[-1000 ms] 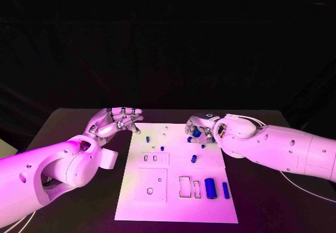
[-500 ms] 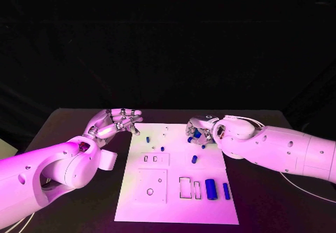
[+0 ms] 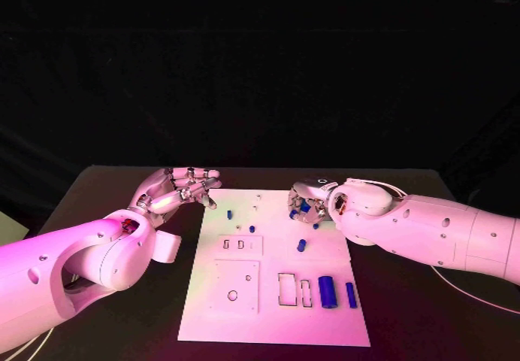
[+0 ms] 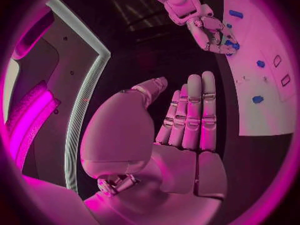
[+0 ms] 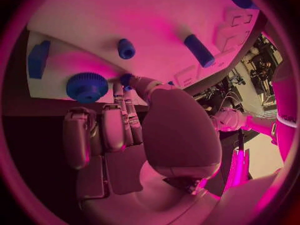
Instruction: Assemble the parts on the task board
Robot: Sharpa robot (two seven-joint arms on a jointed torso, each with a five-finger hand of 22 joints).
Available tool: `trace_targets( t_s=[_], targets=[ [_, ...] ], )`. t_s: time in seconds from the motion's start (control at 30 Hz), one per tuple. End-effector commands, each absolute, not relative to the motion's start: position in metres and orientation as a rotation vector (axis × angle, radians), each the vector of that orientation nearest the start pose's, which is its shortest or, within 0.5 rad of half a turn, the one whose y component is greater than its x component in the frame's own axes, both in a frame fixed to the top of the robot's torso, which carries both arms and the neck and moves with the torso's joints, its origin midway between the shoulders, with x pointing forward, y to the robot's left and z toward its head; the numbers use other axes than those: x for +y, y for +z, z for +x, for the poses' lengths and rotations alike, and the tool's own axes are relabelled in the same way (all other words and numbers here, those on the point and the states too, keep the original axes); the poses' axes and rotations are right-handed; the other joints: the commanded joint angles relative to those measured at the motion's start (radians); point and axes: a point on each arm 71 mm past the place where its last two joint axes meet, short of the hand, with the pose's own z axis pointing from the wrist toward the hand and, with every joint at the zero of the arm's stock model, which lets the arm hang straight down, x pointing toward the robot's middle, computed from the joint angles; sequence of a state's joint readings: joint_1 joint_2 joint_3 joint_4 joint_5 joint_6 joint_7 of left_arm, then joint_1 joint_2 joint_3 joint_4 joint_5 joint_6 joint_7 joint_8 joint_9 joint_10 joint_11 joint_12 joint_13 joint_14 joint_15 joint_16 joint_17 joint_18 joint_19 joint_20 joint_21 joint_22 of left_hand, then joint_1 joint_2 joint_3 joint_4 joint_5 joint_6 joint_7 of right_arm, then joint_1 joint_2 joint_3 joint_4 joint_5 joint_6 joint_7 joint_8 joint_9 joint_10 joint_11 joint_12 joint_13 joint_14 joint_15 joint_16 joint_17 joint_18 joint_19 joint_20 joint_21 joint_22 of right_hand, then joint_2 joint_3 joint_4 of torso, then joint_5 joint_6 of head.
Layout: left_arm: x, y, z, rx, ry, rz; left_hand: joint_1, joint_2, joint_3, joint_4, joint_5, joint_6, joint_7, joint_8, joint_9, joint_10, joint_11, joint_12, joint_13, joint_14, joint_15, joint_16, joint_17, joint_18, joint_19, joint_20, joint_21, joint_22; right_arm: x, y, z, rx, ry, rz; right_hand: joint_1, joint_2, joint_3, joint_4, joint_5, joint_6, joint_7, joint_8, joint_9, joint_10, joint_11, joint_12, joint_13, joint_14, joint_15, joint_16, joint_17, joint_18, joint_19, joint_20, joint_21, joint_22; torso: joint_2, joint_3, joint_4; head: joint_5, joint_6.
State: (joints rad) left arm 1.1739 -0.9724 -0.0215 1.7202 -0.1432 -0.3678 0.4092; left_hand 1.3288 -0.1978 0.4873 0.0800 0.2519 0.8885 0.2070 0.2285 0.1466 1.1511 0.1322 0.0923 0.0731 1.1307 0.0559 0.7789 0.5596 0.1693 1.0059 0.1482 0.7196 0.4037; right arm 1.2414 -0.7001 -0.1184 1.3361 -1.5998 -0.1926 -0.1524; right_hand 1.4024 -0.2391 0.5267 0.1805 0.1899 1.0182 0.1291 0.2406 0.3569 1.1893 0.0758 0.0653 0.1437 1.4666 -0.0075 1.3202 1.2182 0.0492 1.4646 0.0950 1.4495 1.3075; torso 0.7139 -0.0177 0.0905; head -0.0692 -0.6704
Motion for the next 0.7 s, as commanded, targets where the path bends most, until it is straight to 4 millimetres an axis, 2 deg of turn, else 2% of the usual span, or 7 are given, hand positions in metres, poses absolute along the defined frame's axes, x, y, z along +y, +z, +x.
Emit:
trace_targets(
  t_s=[0.03,0.17,0.2,0.27,0.7],
  targets=[
    [0.213,-0.162,0.449,1.436,-1.575,-0.953,0.006,0.003,0.006,0.001,-0.002,0.007,0.001,0.002,0.001,0.008,0.000,0.000,0.001,-0.008,-0.002,0.005,0.001,0.012,-0.009,-0.002,0.006,0.003,-0.181,-0.213,0.514,1.774,0.443,-0.359,0.006,0.013,0.011,-0.004,0.004,0.013,-0.001,0.010,0.008,0.017,-0.004,0.008,0.004,0.045,0.000,0.005,0.000,-0.010,0.019,0.003,0.006,0.097,0.001,-0.0003,-0.0003,0.001,0.001],
    [0.213,-0.162,0.449,1.437,-1.575,-0.954,0.008,0.004,0.008,0.000,-0.002,0.007,0.001,0.002,0.002,0.009,0.000,0.000,0.001,-0.009,-0.002,0.007,0.001,0.012,-0.010,-0.002,0.010,0.005,-0.179,-0.210,0.514,1.729,0.452,-0.341,0.019,0.023,0.021,-0.018,0.002,0.027,-0.005,0.020,0.019,0.038,-0.010,0.010,0.006,0.045,-0.005,0.008,-0.001,-0.013,0.024,-0.001,0.014,0.109,0.002,-0.0004,-0.0002,0.001,0.002],
    [0.213,-0.162,0.449,1.438,-1.575,-0.954,0.008,0.004,0.008,0.000,-0.002,0.007,0.001,0.002,0.002,0.009,0.000,0.000,0.001,-0.009,-0.002,0.007,0.001,0.012,-0.010,-0.002,0.010,0.005,-0.179,-0.209,0.514,1.713,0.455,-0.335,0.023,0.028,0.029,-0.024,-0.016,0.031,-0.006,0.024,0.023,0.045,-0.011,0.009,0.008,0.045,-0.007,0.009,-0.002,-0.014,0.026,-0.003,0.017,0.114,0.002,-0.0002,0.0002,0.001,0.003],
    [0.213,-0.162,0.449,1.438,-1.575,-0.954,0.008,0.004,0.008,0.000,-0.002,0.007,0.001,0.002,0.002,0.009,0.000,0.000,0.001,-0.009,-0.002,0.007,0.001,0.012,-0.010,-0.002,0.010,0.005,-0.178,-0.207,0.514,1.692,0.458,-0.326,0.027,0.031,0.035,-0.029,-0.027,0.034,-0.007,0.027,0.027,0.050,-0.013,0.009,0.008,0.044,-0.008,0.010,-0.003,-0.015,0.028,-0.004,0.020,0.118,0.002,-0.0004,0.0002,0.002,0.004],
    [0.214,-0.162,0.450,1.437,-1.571,-0.957,0.013,0.005,0.013,-0.004,-0.002,0.008,0.001,0.003,0.002,0.009,0.000,0.000,0.001,-0.012,-0.003,0.011,0.002,0.012,-0.014,-0.003,0.018,0.011,-0.160,-0.189,0.515,1.532,0.473,-0.255,0.030,0.030,0.044,-0.040,-0.025,0.041,-0.008,0.033,0.035,0.058,-0.015,0.007,0.010,0.044,-0.010,0.009,-0.009,-0.016,0.031,-0.006,0.025,0.125,0.004,-0.0017,0.0032,0.001,0.019]
  ],
)
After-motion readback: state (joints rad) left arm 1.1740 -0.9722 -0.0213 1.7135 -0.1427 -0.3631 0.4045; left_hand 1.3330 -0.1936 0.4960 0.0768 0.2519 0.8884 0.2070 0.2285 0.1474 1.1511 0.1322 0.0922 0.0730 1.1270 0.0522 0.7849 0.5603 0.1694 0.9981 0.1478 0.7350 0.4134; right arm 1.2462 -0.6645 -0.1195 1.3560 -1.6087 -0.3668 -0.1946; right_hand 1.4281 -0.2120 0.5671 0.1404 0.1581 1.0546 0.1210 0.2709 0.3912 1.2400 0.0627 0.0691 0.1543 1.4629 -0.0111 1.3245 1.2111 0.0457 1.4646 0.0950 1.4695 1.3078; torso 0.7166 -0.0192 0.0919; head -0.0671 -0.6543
